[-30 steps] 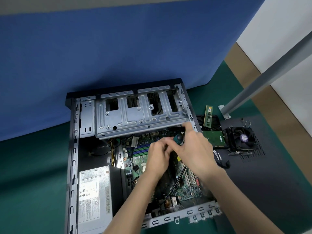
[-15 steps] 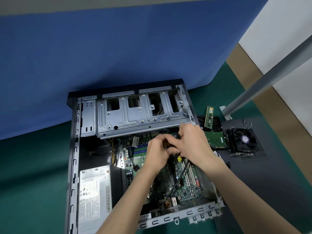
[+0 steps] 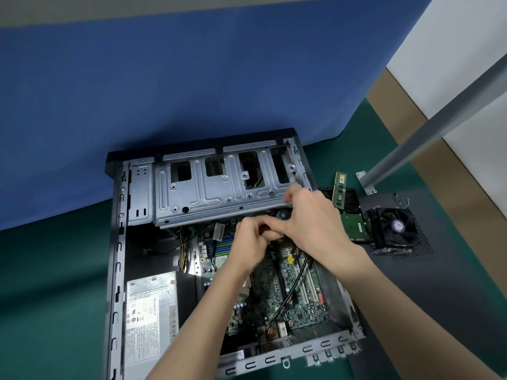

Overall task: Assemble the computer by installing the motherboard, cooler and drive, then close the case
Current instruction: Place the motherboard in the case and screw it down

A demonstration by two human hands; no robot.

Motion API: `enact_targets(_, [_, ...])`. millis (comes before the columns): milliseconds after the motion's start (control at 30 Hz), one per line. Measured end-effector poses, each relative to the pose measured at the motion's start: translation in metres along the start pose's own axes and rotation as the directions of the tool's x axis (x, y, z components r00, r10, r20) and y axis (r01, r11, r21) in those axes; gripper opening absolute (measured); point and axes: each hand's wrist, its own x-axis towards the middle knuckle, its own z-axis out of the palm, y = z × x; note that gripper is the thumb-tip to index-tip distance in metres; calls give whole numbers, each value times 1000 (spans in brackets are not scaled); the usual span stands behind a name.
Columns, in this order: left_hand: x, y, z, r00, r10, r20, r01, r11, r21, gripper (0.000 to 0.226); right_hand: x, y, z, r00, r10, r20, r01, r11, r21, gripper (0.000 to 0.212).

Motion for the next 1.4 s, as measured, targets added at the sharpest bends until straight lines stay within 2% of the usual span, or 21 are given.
enact_targets(67, [-1, 1, -1, 999, 1, 39, -1, 1000, 13, 28, -2, 2, 0, 998, -38, 54, 34, 996, 81, 32])
enact_targets(100, [-1, 2, -1, 999, -8, 44, 8, 1000, -3, 22, -2, 1, 1, 997, -22, 68, 15, 994, 110, 35])
enact_targets(200, [-1, 1, 1, 999, -19, -26, 20, 999, 31, 22, 1, -9, 4, 999, 24, 33, -24, 1000, -17, 55])
enact_targets(233, [0, 0, 1, 1000, -14, -27, 14, 1000, 26, 13, 2, -10, 3, 999, 24, 23, -23, 998, -51, 58])
enact_targets(267, [2, 1, 0, 1000, -6, -17, 6, 1000, 18, 18, 3, -9, 3, 1000, 13, 24, -11, 999, -53, 58])
enact_targets(333, [2, 2, -7, 999, -21, 26, 21, 1000, 16, 35, 2, -4, 3, 998, -42, 50, 43, 999, -23, 49])
enact_targets(433, [2, 4, -14, 993, -32, 117, 27, 999, 44, 22, -3, 0, 6, 997, -73, 40, 71, 997, 29, 39])
enact_targets(500, [3, 5, -13, 990, -16, 142, 11, 999, 38, 29, -4, 1, 9, 997, -78, 2, 78, 997, 26, 31])
enact_targets(600, [4, 5, -8, 995, -24, 102, 23, 1000, 16, 37, -4, 1, 12, 999, -42, 16, 41, 998, 56, 41])
enact_targets(733, [2, -1, -1, 1000, -1, 10, 1, 1000, 13, 37, -3, -3, 12, 999, 20, -36, -23, 997, -78, 58])
enact_targets(767, [2, -2, -2, 1000, 2, 14, -2, 1000, 11, 36, -3, -4, 10, 999, 11, -49, -15, 997, -72, 56])
enact_targets(867, [-1, 1, -4, 997, -7, 79, 7, 1000, 7, 32, -3, -2, 7, 997, -70, 10, 70, 997, 35, 34])
enact_targets(933, [-3, 2, -1, 995, -15, 98, 14, 1000, 17, 16, -3, 0, 6, 1000, -21, 14, 20, 999, 49, 40])
enact_targets(1000, [-5, 0, 3, 999, -54, -2, 54, 998, 23, 34, -1, -2, 5, 998, 57, -26, -58, 998, -35, 52])
enact_targets(1033, [-5, 0, 5, 997, -49, -52, 50, 999, 11, 32, 0, -3, 3, 996, 73, -52, -77, 995, -70, 55])
enact_targets(1100, [-5, -2, 6, 997, -20, -74, 22, 999, 28, 20, 0, -1, 1, 998, 44, -54, -48, 996, -73, 52])
enact_targets(1167, [-5, -4, 5, 998, -11, -55, 13, 999, 33, 14, -2, 2, 0, 999, -32, 6, 32, 999, -9, 41])
enact_targets(1233, [-6, -4, 4, 1000, -23, -19, 23, 1000, 2, 29, -6, 3, 3, 999, -29, 42, 25, 996, 80, 41])
enact_targets(1300, [-7, -1, 5, 999, -36, -19, 37, 999, 30, 38, -5, 0, 5, 999, 27, 28, -28, 999, 36, 51])
enact_targets(1400, [-4, -1, 3, 999, -43, -31, 42, 999, -31, 19, -3, -4, 2, 1000, 20, -17, -21, 999, -41, 54])
